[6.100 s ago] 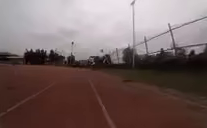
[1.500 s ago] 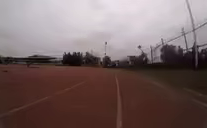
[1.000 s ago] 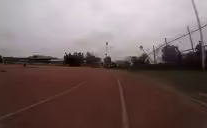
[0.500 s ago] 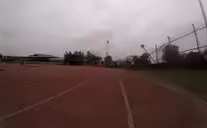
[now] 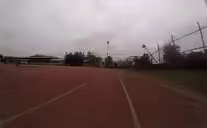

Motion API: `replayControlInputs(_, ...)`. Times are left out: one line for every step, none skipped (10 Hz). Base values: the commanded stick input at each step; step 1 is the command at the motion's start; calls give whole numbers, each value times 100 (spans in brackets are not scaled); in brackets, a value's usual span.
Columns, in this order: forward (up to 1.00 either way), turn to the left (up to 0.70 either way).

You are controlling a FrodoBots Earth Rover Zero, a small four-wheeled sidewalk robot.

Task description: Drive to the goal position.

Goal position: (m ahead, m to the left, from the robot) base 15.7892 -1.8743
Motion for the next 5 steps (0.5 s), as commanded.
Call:
replayControlInputs(70, 0)
replayControlInputs(70, 0)
replayControlInputs(70, 0)
replayControlInputs(70, 0)
replayControlInputs(70, 0)
